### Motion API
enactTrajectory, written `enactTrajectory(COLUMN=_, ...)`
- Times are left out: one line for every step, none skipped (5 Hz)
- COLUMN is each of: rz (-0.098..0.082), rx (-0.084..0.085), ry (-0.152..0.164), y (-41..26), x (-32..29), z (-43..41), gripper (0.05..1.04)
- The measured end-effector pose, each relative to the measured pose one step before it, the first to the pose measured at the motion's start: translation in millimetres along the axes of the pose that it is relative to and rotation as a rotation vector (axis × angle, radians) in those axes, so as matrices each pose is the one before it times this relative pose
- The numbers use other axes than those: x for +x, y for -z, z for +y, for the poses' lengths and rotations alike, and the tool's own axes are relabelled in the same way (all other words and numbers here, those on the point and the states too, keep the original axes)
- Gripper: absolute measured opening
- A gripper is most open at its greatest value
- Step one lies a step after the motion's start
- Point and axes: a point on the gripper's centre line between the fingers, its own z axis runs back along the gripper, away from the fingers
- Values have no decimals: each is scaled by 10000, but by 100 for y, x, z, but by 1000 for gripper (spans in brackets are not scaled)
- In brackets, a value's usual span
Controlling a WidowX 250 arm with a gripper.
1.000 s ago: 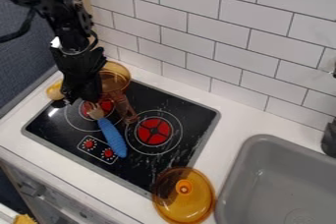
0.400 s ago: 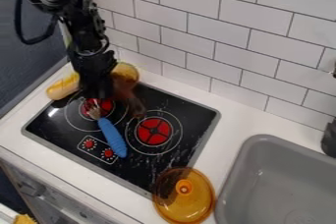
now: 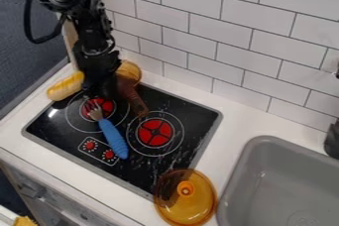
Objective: Move the yellow transparent pot to the top left side of burner
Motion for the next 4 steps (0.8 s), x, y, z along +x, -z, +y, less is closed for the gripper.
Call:
enactTrajectory(rz=92, rx=15, ry=31, y=-34, x=-322, z=492, gripper=570)
enactTrajectory(rz=13, rx=-185, ry=-63, y=-789, x=-303, z=604, gripper=878)
enactTrajectory(rz=-7, rx=-442, ry=59, y=-1836, x=-122, z=-523, gripper=1012)
enactTrajectory(rz=-112, rx=-302, ry=117, y=-2164, x=-96, z=119, gripper=1007)
